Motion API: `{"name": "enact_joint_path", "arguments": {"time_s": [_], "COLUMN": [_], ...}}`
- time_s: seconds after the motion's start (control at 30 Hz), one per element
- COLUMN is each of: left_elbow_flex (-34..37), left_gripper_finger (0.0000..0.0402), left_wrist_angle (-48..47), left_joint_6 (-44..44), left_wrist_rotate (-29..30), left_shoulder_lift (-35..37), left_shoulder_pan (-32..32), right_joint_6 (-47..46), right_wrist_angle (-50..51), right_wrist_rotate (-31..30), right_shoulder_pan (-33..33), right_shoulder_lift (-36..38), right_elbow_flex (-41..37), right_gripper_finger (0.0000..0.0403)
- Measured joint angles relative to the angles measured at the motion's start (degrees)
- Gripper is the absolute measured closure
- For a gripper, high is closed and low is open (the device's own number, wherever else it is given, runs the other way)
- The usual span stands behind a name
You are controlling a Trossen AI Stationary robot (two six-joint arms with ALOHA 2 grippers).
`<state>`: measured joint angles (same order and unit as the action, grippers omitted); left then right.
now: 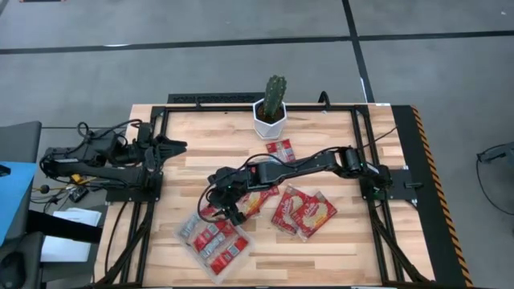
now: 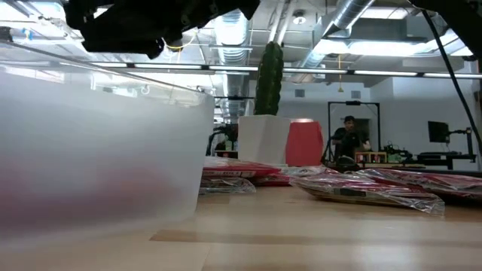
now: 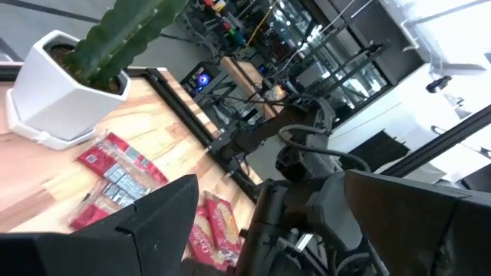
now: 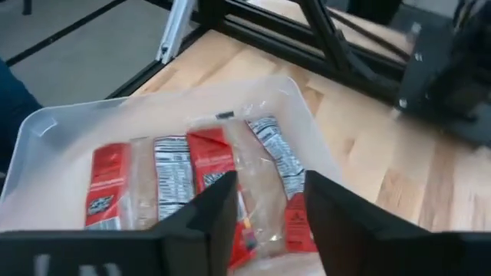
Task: Sort popcorn bags into baskets
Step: Put the red popcorn bag into the transparent bin
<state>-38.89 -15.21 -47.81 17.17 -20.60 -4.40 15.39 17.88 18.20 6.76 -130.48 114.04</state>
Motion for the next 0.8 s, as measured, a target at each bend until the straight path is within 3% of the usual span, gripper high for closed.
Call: {"name": "enact_joint_path", "arguments": {"time_s": [0.13,0.27,0.5,0.63,0.8], "left_elbow_flex": [0.0,0.0,0.0,0.01,0.02], "left_gripper_finger": [0.0086,0.0086,0.0086,0.0086,0.0086], "left_wrist_angle": [-2.72,-6.48,-8.04,-7.76,-7.65], "left_joint_6": [-0.06,-1.07,-1.36,-1.62,-2.5], "left_wrist_rotate": [-0.02,-0.03,0.04,0.07,0.11], "left_shoulder_lift": [0.0,0.0,-0.02,-0.02,-0.02], "left_shoulder_pan": [0.0,-0.01,0.01,0.02,0.01], "right_joint_6": [-2.52,-6.41,-24.68,-36.18,-59.75], "right_wrist_angle": [7.2,23.83,53.57,59.46,55.38], "right_wrist_rotate": [-1.89,-7.33,-12.99,-17.83,-21.39], "right_shoulder_pan": [-0.75,-1.2,-0.6,2.88,10.68], "right_shoulder_lift": [2.66,6.94,11.84,16.29,29.02], "right_elbow_flex": [0.0,0.0,-0.46,-8.12,-27.56], "right_gripper_finger": [0.0193,0.0189,0.0206,0.0208,0.0199]}}
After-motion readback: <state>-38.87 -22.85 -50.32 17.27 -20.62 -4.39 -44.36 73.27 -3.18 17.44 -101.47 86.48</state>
